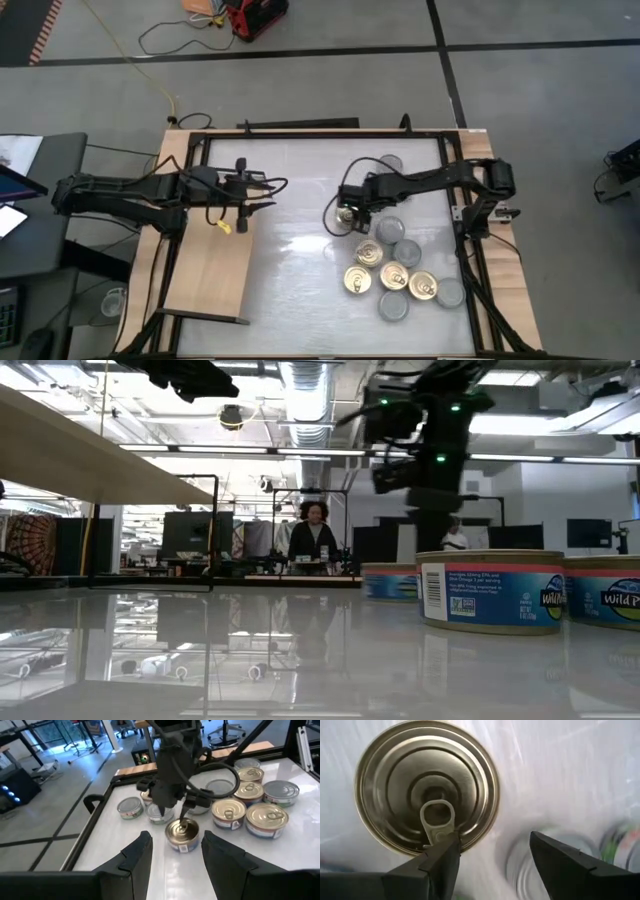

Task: Stack canned seafood by type on shelf
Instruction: Put the blue tuna can on the shelf

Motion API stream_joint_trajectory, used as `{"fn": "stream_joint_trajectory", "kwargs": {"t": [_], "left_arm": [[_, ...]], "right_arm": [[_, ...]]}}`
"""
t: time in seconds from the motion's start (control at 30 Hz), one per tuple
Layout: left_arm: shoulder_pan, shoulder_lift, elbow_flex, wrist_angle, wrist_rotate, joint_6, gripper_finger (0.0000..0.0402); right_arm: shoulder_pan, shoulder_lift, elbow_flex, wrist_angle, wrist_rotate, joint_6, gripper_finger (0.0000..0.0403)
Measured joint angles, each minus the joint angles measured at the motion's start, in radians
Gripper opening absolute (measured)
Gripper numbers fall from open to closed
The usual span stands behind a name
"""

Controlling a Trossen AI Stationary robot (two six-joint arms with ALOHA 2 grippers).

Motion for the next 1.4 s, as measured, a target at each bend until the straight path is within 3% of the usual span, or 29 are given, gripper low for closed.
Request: {"fn": "stream_joint_trajectory", "kwargs": {"t": [0.3,0.47,0.53,0.73,0.93,1.17,1.4], "left_arm": [[-0.024,-0.001,0.000,-0.032,-0.013,-0.030,0.0161],[-0.023,0.009,0.000,-0.069,-0.007,-0.095,0.0161],[-0.023,0.016,0.000,-0.075,0.004,-0.113,0.0161],[-0.023,0.022,0.000,-0.082,0.106,-0.125,0.0161],[-0.023,0.035,0.000,-0.079,0.110,-0.172,0.0161],[-0.023,0.063,0.000,-0.030,0.103,-0.163,0.0161],[-0.021,0.172,0.000,0.037,0.057,-0.150,0.0161]], "right_arm": [[-0.034,0.022,0.137,0.023,-0.014,-0.117,0.0273],[-0.108,0.026,0.140,0.042,-0.235,-0.151,0.0265],[-0.132,0.045,0.140,0.043,-0.259,-0.162,0.0254],[-0.157,0.057,0.139,0.054,-0.294,-0.192,0.0209],[-0.163,0.057,0.134,0.065,-0.302,-0.223,0.0180],[-0.168,0.054,0.123,0.055,-0.302,-0.210,0.0179],[-0.175,0.053,0.106,0.075,-0.302,-0.215,0.0198]]}}
